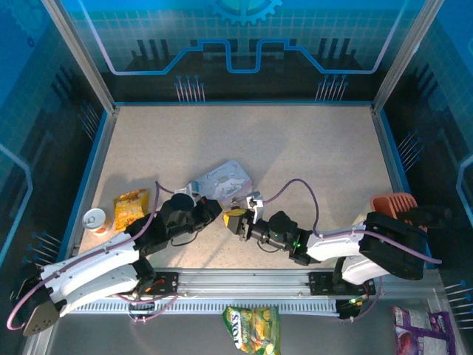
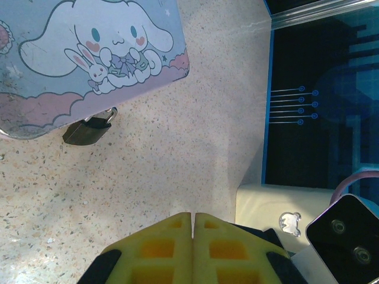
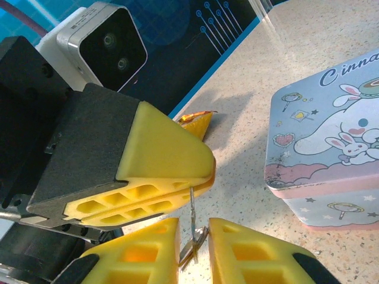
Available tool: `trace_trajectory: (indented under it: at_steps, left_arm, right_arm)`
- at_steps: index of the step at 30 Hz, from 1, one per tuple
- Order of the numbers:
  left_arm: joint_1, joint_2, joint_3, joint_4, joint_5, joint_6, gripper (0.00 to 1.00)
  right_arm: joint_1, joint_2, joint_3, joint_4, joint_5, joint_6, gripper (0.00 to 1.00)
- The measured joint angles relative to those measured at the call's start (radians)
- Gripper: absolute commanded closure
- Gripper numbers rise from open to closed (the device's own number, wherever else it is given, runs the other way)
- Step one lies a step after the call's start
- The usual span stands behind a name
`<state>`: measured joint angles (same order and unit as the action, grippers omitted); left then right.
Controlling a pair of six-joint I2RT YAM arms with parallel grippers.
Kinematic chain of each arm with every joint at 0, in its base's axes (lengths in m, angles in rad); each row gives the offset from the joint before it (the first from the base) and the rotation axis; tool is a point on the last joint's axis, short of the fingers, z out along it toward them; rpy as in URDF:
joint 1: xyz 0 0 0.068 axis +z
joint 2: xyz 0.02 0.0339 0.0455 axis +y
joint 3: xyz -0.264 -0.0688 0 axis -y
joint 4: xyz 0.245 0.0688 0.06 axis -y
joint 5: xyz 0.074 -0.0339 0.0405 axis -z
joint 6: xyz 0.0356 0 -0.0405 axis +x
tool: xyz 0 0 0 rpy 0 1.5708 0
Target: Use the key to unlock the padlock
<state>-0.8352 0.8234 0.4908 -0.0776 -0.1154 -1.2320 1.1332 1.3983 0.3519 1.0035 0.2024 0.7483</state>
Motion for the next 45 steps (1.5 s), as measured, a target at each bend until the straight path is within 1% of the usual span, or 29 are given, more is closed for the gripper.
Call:
trace_trajectory:
  at_steps: [3, 9, 10, 13, 15, 17, 21, 23, 27, 28, 30, 31, 33, 35, 37, 40, 43, 45]
  left_arm:
    - [0.000, 0.000, 0.000, 0.000, 0.000, 0.000, 1.00]
    - [0.000, 0.000, 0.000, 0.000, 0.000, 0.000, 1.00]
    - [0.000, 0.000, 0.000, 0.000, 0.000, 0.000, 1.00]
    - [0.000, 0.000, 0.000, 0.000, -0.001, 0.000, 1.00]
    - [0.000, 0.000, 0.000, -0.001, -0.003, 0.001, 1.00]
    - [0.000, 0.000, 0.000, -0.001, -0.004, 0.003, 1.00]
    - [0.000, 0.000, 0.000, 0.000, -0.004, 0.003, 1.00]
    - [0.000, 0.000, 0.000, 0.002, -0.003, 0.005, 0.92]
    - [-0.002, 0.000, 0.000, 0.005, 0.000, 0.033, 0.62]
    - [-0.001, 0.000, 0.003, -0.003, -0.001, 0.039, 0.56]
    - [0.016, 0.004, 0.034, -0.066, 0.002, 0.074, 0.46]
    - [0.031, 0.007, 0.063, -0.107, 0.001, 0.098, 0.42]
    - [0.060, 0.011, 0.124, -0.181, -0.001, 0.150, 0.38]
    - [0.080, 0.011, 0.183, -0.237, -0.010, 0.211, 0.36]
    - [0.084, 0.011, 0.217, -0.270, -0.019, 0.268, 0.37]
    - [0.084, 0.036, 0.224, -0.296, -0.013, 0.330, 0.40]
    - [0.064, 0.122, 0.224, -0.299, 0.000, 0.366, 0.41]
    - [0.010, 0.194, 0.225, -0.299, -0.010, 0.379, 0.41]
  right_arm:
    - [0.001, 0.000, 0.000, -0.001, 0.000, 0.000, 0.80]
    - [0.001, 0.000, 0.000, -0.017, 0.003, -0.003, 0.84]
    - [0.001, 0.000, 0.000, -0.019, 0.003, -0.005, 0.85]
    - [0.003, 0.000, 0.000, -0.026, 0.007, -0.011, 0.95]
    - [0.005, 0.000, 0.000, -0.027, 0.012, -0.010, 0.98]
    - [0.005, -0.003, 0.000, -0.031, 0.015, -0.011, 1.00]
    - [0.006, -0.022, 0.000, -0.051, 0.019, -0.012, 1.00]
    - [0.006, -0.035, 0.000, -0.067, 0.021, -0.013, 1.00]
    - [0.007, -0.075, 0.000, -0.105, 0.025, -0.017, 1.00]
    - [0.008, -0.092, 0.000, -0.122, 0.026, -0.019, 1.00]
    - [0.008, -0.138, 0.000, -0.175, 0.030, -0.027, 1.00]
    - [0.007, -0.167, 0.000, -0.210, 0.033, -0.033, 1.00]
    - [0.005, -0.231, 0.002, -0.301, 0.043, -0.042, 1.00]
    - [0.005, -0.304, 0.002, -0.404, 0.058, -0.054, 1.00]
    - [0.005, -0.388, 0.002, -0.516, 0.076, -0.072, 1.00]
    - [0.003, -0.523, 0.002, -0.691, 0.109, -0.095, 1.00]
    - [-0.002, -0.655, 0.002, -0.856, 0.144, -0.110, 1.00]
    - [-0.004, -0.732, 0.002, -0.949, 0.166, -0.115, 1.00]
